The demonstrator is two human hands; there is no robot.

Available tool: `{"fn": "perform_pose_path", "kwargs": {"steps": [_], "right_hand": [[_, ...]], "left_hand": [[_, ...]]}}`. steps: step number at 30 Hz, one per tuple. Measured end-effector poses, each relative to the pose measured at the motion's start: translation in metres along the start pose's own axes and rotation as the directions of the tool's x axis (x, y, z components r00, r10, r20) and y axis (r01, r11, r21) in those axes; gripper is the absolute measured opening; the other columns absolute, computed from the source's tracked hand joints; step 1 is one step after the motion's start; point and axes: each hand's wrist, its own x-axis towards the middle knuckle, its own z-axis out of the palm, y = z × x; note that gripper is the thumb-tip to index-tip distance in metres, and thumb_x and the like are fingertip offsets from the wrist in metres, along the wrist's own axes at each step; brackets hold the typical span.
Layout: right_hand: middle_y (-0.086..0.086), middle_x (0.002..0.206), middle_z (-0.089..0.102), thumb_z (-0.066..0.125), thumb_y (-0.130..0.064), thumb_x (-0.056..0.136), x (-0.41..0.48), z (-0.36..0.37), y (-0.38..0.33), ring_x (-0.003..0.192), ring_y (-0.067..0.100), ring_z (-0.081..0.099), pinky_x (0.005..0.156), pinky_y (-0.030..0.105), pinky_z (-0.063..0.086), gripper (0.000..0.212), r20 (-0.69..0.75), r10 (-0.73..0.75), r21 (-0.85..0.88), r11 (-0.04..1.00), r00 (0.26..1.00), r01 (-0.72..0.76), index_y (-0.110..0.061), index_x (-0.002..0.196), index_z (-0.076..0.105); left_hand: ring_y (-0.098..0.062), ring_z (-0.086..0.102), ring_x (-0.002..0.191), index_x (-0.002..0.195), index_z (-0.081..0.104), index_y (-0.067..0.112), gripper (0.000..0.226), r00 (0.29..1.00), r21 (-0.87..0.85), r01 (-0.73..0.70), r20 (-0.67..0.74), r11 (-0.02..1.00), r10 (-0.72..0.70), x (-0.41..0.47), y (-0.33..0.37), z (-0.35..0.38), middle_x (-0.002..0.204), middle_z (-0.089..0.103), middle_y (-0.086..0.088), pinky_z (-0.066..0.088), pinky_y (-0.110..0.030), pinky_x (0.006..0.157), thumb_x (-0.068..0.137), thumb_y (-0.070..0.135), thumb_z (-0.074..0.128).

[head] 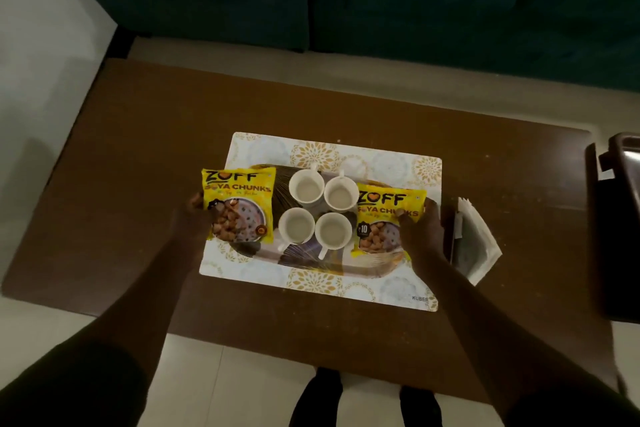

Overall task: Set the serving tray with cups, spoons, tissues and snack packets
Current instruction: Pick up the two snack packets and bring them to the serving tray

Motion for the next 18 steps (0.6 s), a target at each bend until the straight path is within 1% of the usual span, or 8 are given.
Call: {"fn": "perform_pose_path", "kwargs": {"steps": [5, 7, 8, 10, 12, 15, 17, 18], "right_hand": [[0.013, 0.119, 0.062, 0.058, -0.020, 0.092, -0.003, 0.011, 0.011, 0.096, 0.025, 0.057, 0.075, 0.033, 0.045, 0.040, -0.008, 0.030, -0.022, 0.999, 1.000, -0.031, -0.016, 0.129, 0.044], [0.014, 0.120, 0.062, 0.057, -0.020, 0.093, -0.004, 0.013, 0.013, 0.091, 0.022, 0.054, 0.073, 0.031, 0.042, 0.039, -0.006, 0.026, -0.060, 0.998, 1.000, -0.026, -0.015, 0.128, 0.043], [0.015, 0.120, 0.062, 0.056, -0.019, 0.093, -0.005, 0.013, 0.013, 0.091, 0.024, 0.055, 0.073, 0.030, 0.041, 0.038, -0.003, 0.029, -0.080, 0.996, 1.000, -0.029, -0.013, 0.128, 0.043], [0.018, 0.121, 0.062, 0.056, -0.019, 0.093, -0.007, 0.013, 0.014, 0.098, 0.032, 0.061, 0.074, 0.030, 0.042, 0.038, -0.009, 0.017, -0.133, 0.991, 1.000, -0.018, -0.010, 0.128, 0.043], [0.020, 0.119, 0.063, 0.060, -0.020, 0.092, -0.010, 0.012, 0.012, 0.104, 0.036, 0.063, 0.075, 0.029, 0.044, 0.041, -0.018, -0.040, -0.192, 0.981, 0.999, 0.036, -0.006, 0.126, 0.043], [0.021, 0.124, 0.059, 0.066, -0.021, 0.088, -0.015, 0.011, 0.008, 0.111, 0.036, 0.059, 0.083, 0.036, 0.049, 0.050, -0.076, -0.154, -0.256, 0.958, 0.985, 0.130, -0.002, 0.129, 0.043], [0.021, 0.131, 0.050, 0.067, -0.018, 0.086, -0.017, 0.006, 0.009, 0.118, 0.035, 0.052, 0.091, 0.040, 0.047, 0.054, -0.114, -0.198, -0.287, 0.945, 0.974, 0.158, -0.002, 0.131, 0.042], [0.021, 0.132, 0.048, 0.067, -0.015, 0.086, -0.017, 0.003, 0.010, 0.116, 0.035, 0.052, 0.089, 0.039, 0.046, 0.052, -0.120, -0.208, -0.288, 0.943, 0.971, 0.167, -0.002, 0.130, 0.043]], "left_hand": [[-0.031, 0.057, 0.098, 0.128, 0.051, -0.004, 0.039, 0.999, 0.078, -0.048, 0.020, 0.996, 0.047, -0.001, 0.004, 0.016, 0.112, 0.061, -0.021, 0.050, -0.033, 0.077, 0.090, -0.013, 0.048], [-0.028, 0.058, 0.084, 0.132, 0.046, -0.007, 0.043, 0.998, 0.095, -0.048, 0.036, 0.994, 0.045, -0.002, 0.005, 0.025, 0.110, 0.058, -0.020, 0.051, -0.029, 0.068, 0.090, -0.016, 0.047], [-0.028, 0.059, 0.083, 0.133, 0.045, -0.007, 0.044, 0.999, 0.098, -0.040, 0.041, 0.994, 0.036, -0.002, 0.006, 0.029, 0.115, 0.056, -0.023, 0.051, -0.031, 0.070, 0.089, -0.016, 0.047], [-0.041, 0.060, 0.102, 0.132, 0.046, -0.004, 0.044, 0.999, 0.134, -0.052, 0.020, 0.990, 0.050, -0.004, 0.006, 0.037, 0.127, 0.055, -0.029, 0.050, -0.044, 0.086, 0.089, -0.014, 0.049], [-0.041, 0.057, 0.115, 0.132, 0.049, 0.004, 0.045, 0.993, 0.226, -0.095, -0.043, 0.969, 0.108, -0.010, 0.005, 0.042, 0.128, 0.057, -0.026, 0.049, -0.053, 0.095, 0.088, -0.005, 0.055], [-0.033, 0.059, 0.111, 0.128, 0.049, 0.015, 0.052, 0.939, 0.397, -0.212, -0.170, 0.893, 0.299, -0.027, 0.004, 0.047, 0.124, 0.060, -0.016, 0.053, -0.049, 0.088, 0.079, 0.005, 0.064], [-0.033, 0.055, 0.115, 0.127, 0.046, 0.015, 0.058, 0.900, 0.435, -0.259, -0.215, 0.862, 0.379, -0.033, 0.003, 0.049, 0.128, 0.055, -0.015, 0.050, -0.046, 0.088, 0.075, 0.007, 0.069], [-0.034, 0.053, 0.115, 0.126, 0.046, 0.013, 0.058, 0.892, 0.455, -0.263, -0.221, 0.851, 0.394, -0.035, 0.003, 0.050, 0.128, 0.053, -0.015, 0.048, -0.046, 0.089, 0.074, 0.007, 0.070]]}}
